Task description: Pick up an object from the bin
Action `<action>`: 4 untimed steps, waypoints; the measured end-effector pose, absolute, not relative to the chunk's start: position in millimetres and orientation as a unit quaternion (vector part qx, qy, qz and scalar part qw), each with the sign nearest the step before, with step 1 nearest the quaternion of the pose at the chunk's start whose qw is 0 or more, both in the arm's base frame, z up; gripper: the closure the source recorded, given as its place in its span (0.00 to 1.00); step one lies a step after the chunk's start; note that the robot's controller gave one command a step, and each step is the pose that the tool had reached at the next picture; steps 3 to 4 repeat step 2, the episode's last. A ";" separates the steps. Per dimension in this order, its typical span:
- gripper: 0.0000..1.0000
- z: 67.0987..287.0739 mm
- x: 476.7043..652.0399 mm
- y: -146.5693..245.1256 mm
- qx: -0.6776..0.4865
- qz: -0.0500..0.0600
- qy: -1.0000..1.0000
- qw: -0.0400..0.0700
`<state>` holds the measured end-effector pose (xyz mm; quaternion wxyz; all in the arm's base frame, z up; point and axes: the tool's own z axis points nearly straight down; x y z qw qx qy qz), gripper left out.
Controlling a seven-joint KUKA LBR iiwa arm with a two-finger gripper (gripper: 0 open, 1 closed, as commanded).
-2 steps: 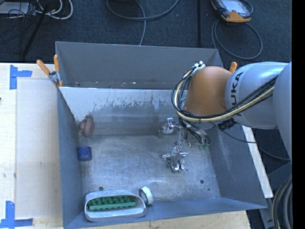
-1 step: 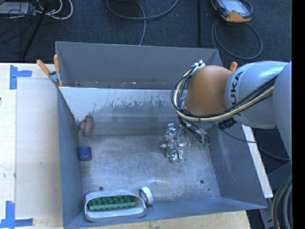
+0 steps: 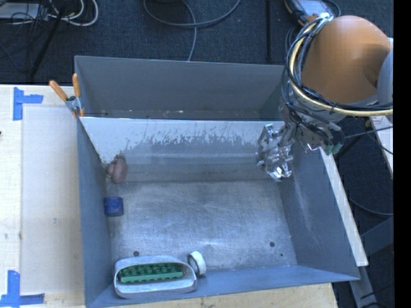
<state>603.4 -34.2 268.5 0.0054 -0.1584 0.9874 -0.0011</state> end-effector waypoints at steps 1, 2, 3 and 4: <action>1.00 161.2 606.9 -25.9 -0.260 0.002 0.966 -0.003; 1.00 232.9 610.8 -17.1 -0.273 -0.001 0.962 0.004; 1.00 232.9 610.8 -17.1 -0.273 -0.001 0.962 0.004; 1.00 232.9 610.8 -17.1 -0.273 -0.001 0.962 0.004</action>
Offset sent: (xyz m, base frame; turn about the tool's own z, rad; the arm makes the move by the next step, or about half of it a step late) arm 0.0046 0.0068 -0.1029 -0.2083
